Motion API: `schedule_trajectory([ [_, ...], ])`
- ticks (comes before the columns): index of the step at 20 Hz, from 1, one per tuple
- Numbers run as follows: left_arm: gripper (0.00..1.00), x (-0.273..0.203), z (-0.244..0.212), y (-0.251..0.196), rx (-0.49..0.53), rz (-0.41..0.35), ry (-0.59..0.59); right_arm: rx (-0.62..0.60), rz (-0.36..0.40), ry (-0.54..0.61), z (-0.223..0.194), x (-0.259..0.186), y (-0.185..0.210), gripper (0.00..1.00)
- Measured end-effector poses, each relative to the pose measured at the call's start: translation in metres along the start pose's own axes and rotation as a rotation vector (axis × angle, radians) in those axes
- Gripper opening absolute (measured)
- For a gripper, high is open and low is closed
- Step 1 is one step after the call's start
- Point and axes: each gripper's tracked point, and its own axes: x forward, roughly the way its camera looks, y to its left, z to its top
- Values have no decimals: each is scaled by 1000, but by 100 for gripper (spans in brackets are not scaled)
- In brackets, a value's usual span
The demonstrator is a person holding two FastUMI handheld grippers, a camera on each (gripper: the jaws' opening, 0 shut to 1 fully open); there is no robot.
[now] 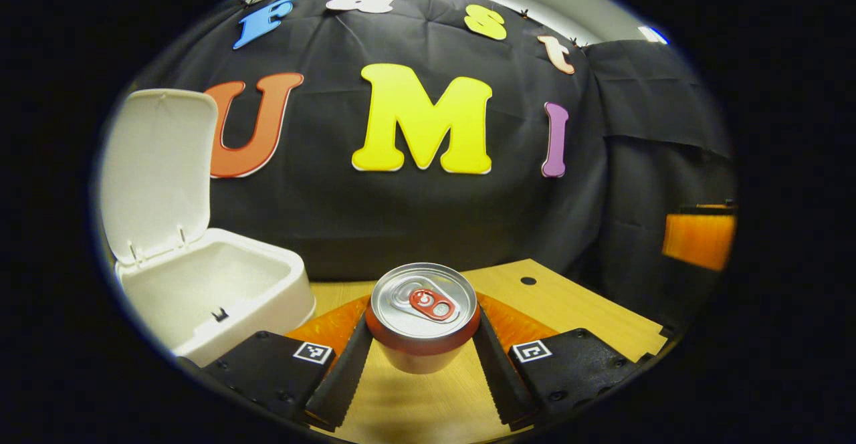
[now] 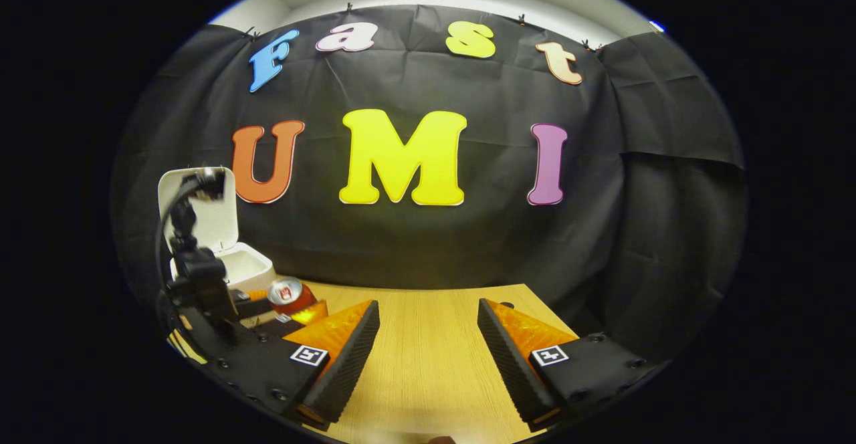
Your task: Press the lid of the desktop garbage bin to open it, pick up the crumpled paper on the desktop and throw it into the bin, then pick up the pop can on the desktop and drop it into the bin, and finally close the garbage bin lid.
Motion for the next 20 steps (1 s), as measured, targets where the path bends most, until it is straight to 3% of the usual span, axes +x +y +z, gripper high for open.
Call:
schedule_trajectory([
  [5,82,-19,60,16,9,34,-106,11,14,12,-3,0,6,93],
  [11,82,-43,97,66,28,172,-184,8,48,17,-5,1,19,94],
  [20,82,-64,94,140,48,386,-174,-20,135,2,-5,13,44,94],
])
